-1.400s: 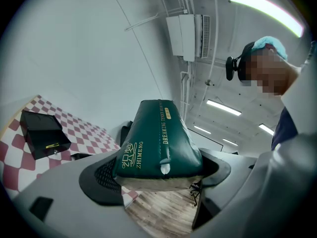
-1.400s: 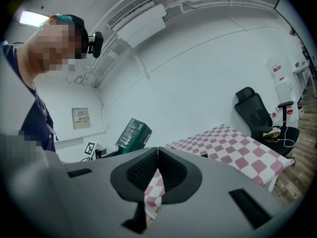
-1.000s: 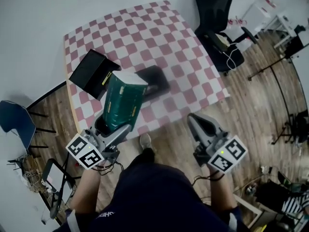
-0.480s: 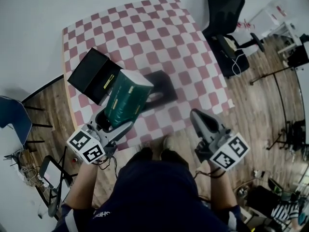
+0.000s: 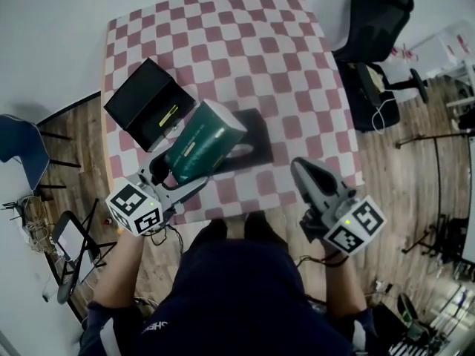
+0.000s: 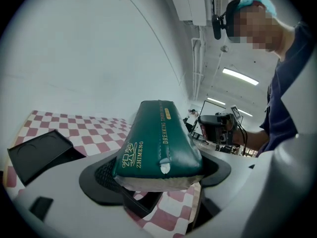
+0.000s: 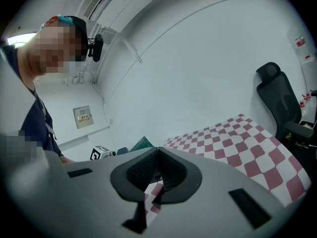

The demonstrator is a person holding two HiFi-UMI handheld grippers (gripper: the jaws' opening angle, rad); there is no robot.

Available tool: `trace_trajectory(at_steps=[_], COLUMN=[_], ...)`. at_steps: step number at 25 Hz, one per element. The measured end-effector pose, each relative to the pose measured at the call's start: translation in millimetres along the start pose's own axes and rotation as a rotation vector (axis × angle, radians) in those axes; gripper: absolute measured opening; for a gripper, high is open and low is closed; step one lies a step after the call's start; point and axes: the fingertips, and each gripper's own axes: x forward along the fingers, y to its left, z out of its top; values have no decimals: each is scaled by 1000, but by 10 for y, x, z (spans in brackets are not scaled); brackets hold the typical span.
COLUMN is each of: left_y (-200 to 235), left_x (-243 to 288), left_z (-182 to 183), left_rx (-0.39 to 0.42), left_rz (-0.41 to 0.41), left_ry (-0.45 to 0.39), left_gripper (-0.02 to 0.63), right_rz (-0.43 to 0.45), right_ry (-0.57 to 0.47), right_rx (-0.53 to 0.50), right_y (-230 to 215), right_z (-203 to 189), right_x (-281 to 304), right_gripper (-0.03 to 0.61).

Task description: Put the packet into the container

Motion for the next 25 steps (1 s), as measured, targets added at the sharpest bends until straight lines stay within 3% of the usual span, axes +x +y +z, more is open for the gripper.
trace_trajectory(at_steps=[12, 25], left_y=[135, 224], left_x=[603, 1012], left_z=[-456, -1023], left_rx=[243, 521], left_rz=[54, -11], left_ry=[297, 629], left_gripper=[457, 457], right_rz=[135, 156], right_ry=[78, 106], right_rx=[37, 68], right_y=[-627, -967], right_z=[32, 12], right_x=[90, 42], right_gripper=[18, 18])
